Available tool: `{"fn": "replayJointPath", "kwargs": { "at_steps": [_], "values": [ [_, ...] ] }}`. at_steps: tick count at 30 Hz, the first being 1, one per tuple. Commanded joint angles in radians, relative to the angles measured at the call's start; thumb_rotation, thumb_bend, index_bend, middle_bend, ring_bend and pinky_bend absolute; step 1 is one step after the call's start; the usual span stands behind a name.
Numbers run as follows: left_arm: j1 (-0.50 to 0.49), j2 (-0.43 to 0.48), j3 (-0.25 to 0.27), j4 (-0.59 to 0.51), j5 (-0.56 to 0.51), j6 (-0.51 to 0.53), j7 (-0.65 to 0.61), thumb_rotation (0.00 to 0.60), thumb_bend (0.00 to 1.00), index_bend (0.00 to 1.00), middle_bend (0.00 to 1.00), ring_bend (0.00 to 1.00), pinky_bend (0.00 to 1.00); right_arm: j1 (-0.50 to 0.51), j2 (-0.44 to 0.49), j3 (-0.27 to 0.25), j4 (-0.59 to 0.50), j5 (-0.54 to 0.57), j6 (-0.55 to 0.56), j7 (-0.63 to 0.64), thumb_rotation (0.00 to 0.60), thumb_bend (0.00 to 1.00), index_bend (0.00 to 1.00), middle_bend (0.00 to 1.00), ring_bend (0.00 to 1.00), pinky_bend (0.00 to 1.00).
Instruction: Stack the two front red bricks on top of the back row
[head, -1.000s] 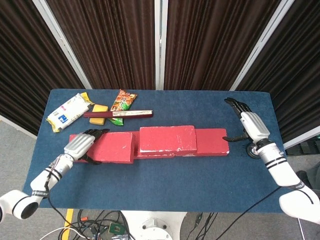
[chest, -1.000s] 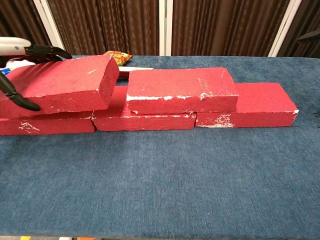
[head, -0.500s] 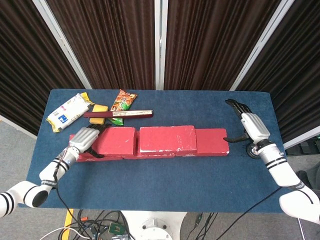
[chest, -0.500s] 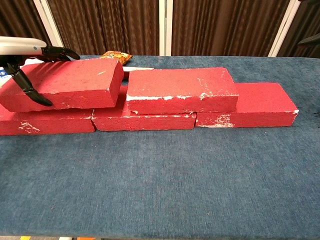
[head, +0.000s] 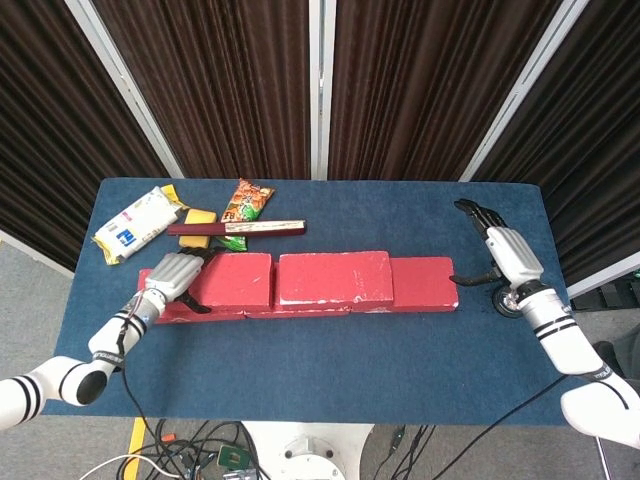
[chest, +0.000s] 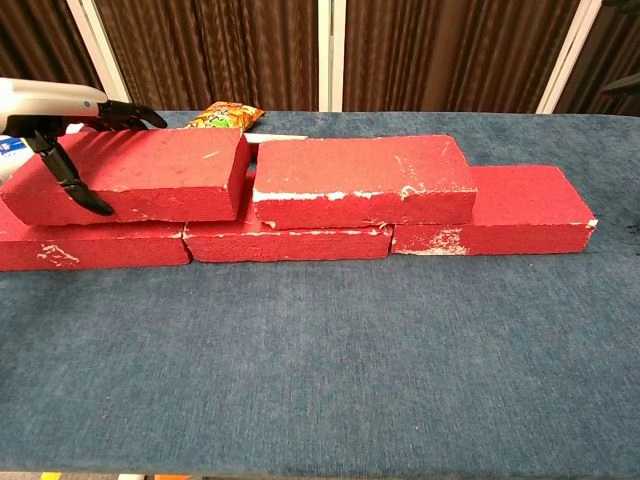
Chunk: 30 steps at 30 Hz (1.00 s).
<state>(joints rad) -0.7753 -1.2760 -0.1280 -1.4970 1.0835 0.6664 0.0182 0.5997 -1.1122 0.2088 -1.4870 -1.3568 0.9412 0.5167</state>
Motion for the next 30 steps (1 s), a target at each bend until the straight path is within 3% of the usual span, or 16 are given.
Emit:
{"fn": "replayJointPath", "kwargs": {
  "at_steps": [1, 30],
  "values": [
    [-0.003, -0.003, 0.000, 0.002, -0.005, -0.001, 0.000, 0.600, 0.06, 0.00, 0.12, 0.18, 0.12, 0.000, 0.000, -0.001, 0.001, -0.002, 0.001, 0.002, 0.600, 0.00, 0.00, 0.00, 0.00, 0.00],
    [-0.040, -0.054, 0.011, -0.023, -0.138, 0.054, 0.131, 0.600, 0.06, 0.00, 0.12, 0.18, 0.11, -0.010, -0.012, -0.007, 0.029, -0.006, 0.012, 0.022, 0.600, 0.00, 0.00, 0.00, 0.00, 0.00]
  ]
}}
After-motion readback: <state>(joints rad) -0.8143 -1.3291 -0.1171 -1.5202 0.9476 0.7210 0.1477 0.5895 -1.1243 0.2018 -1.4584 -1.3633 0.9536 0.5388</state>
